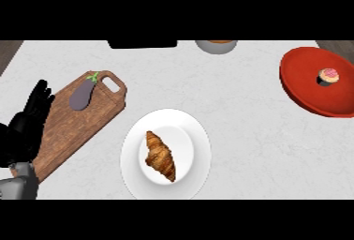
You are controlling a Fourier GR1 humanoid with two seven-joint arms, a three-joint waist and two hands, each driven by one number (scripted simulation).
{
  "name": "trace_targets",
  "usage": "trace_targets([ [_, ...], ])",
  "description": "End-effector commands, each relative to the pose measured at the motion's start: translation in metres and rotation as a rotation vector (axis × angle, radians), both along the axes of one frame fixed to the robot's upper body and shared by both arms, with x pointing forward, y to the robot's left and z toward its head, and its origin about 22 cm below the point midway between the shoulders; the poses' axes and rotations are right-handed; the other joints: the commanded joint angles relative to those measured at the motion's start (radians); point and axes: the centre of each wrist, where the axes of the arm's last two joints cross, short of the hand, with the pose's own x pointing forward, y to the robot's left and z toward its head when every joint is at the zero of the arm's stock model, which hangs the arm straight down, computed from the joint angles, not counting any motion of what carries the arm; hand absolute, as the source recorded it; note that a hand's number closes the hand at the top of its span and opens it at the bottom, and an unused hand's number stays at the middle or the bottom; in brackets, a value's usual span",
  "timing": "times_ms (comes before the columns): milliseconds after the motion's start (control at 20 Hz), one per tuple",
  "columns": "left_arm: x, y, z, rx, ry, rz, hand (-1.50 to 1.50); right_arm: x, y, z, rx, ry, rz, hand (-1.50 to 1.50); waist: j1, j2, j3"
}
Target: Pick the cupcake from the plate and place it in the bowl
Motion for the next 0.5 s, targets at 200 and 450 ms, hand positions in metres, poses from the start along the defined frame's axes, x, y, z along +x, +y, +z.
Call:
trace_targets([
  [200, -0.002, 0.009, 0.004, 0.015, 0.010, 0.017, 0.00, -0.101, 0.002, -0.026, 0.051, -0.115, 0.085, -1.50, -0.007, 0.000, -0.001],
  [450, 0.011, 0.008, 0.008, -0.001, -0.009, -0.016, 0.00, -0.142, 0.007, 0.004, 0.007, -0.189, 0.122, -1.50, 0.018, 0.009, 0.000],
])
